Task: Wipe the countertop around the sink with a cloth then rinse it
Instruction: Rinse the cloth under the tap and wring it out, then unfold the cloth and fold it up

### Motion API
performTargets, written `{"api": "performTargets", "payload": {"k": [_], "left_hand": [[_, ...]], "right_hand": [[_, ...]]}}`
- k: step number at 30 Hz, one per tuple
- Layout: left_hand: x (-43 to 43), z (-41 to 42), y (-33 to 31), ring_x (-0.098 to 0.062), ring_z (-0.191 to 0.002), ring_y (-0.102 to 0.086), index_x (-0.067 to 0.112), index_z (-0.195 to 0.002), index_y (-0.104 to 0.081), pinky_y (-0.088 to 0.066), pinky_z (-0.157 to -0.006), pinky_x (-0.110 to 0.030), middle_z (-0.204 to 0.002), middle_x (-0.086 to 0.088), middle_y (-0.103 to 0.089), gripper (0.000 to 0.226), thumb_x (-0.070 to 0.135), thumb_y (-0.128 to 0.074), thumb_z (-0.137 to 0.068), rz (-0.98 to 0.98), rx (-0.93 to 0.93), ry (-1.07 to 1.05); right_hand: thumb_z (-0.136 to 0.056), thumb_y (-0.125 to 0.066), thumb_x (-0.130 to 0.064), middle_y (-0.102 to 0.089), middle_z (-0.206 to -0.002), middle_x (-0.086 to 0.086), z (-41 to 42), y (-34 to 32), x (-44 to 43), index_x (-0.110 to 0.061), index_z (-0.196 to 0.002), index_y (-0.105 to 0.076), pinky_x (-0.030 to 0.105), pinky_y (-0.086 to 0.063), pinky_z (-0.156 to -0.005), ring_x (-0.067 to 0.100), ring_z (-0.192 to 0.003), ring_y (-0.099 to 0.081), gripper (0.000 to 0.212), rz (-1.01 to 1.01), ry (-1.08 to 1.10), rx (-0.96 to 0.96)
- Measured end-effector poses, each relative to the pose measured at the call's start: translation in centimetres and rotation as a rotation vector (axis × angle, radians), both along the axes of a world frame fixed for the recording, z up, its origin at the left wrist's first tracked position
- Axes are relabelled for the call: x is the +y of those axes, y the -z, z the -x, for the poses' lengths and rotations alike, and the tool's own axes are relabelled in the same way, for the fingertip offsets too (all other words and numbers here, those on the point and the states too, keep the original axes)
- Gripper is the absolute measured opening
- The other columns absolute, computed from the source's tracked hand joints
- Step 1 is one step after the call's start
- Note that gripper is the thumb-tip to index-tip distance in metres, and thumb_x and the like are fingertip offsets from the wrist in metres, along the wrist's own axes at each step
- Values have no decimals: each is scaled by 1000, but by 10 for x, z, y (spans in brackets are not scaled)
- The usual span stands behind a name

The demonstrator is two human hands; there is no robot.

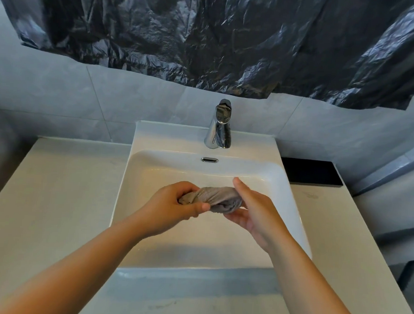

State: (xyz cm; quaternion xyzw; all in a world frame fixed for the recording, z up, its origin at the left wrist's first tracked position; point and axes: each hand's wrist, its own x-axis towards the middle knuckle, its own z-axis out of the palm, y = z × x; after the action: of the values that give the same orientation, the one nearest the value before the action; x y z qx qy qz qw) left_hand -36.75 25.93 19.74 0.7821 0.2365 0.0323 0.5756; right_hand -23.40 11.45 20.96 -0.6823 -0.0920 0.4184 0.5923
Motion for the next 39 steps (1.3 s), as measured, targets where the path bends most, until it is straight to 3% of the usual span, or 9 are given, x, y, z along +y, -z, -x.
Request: {"api": "performTargets", "payload": {"k": [2,7,14,19,23,27,30,33,39], "left_hand": [[1,8,1,-15,-80,-66,22,-99,-66,-57,-76,-33,-85,-1,-70,23,40,-66,-84,8,-43,8],[12,27,5,-31,-80,-59,5,-107,-67,-55,-72,-35,-95,-18,-67,46,44,-46,-93,600,-45,-25],[-6,16,7,-27,-92,-69,8,-103,-69,-56,-86,-40,-97,-12,-73,39,39,-46,-96,537,7,-50],[-33,7,4,-4,-99,-63,28,-107,-65,-50,-89,-26,-105,14,-68,17,23,-59,-91,-59,-68,96],[-76,-11,-17,-1,-91,-64,25,-110,-66,-53,-77,-20,-100,12,-69,23,30,-62,-88,17,-188,200],[-127,-38,-29,-4,-59,-59,16,-89,-71,-44,-51,-19,-71,3,-69,10,23,-64,-88,35,-246,200],[-167,-59,-30,-9,-54,-59,21,-87,-72,-46,-49,-21,-67,3,-68,15,27,-59,-91,-123,-282,147],[-206,-81,-34,-10,-61,-64,28,-91,-72,-50,-54,-22,-71,9,-70,17,33,-56,-93,-360,-273,176],[-252,-120,-43,-5,-61,-57,25,-85,-70,-43,-55,-23,-63,14,-62,20,37,-56,-92,-656,-307,169]], "right_hand": [[-89,-62,-26,-71,-100,15,3,-2,-2,-2,-101,-68,31,-57,-78,24,-93,-69,27,-46,10,-15],[-85,-54,8,-69,-111,11,13,-10,-20,-3,-116,-59,27,-54,-77,20,-99,-67,34,-272,-13,10],[-86,-58,4,-72,-99,13,35,-17,-55,-7,-117,-59,29,-55,-79,23,-91,-68,33,-108,-37,-111],[-87,-58,-3,-72,-98,5,32,-32,-93,-17,-110,-65,31,-52,-80,18,-91,-66,28,-158,96,-205],[-81,-59,-14,-69,-105,3,22,-42,-129,-16,-115,-63,30,-53,-79,16,-95,-65,34,-215,54,-196],[-81,-60,-10,-67,-106,9,3,-45,-169,-9,-122,-57,30,-55,-78,17,-93,-66,41,-280,104,-151],[-86,-64,-10,-68,-100,14,-19,-38,-208,-5,-118,-54,29,-57,-75,18,-85,-69,34,-214,270,-12],[-88,-63,-29,-70,-100,11,-35,-31,-248,-6,-109,-61,33,-57,-82,21,-92,-69,31,-90,158,34],[-75,-73,-44,-56,-77,-3,-65,-18,-302,-29,-111,-45,23,-46,-57,9,-68,-56,48,250,78,-685]]}}
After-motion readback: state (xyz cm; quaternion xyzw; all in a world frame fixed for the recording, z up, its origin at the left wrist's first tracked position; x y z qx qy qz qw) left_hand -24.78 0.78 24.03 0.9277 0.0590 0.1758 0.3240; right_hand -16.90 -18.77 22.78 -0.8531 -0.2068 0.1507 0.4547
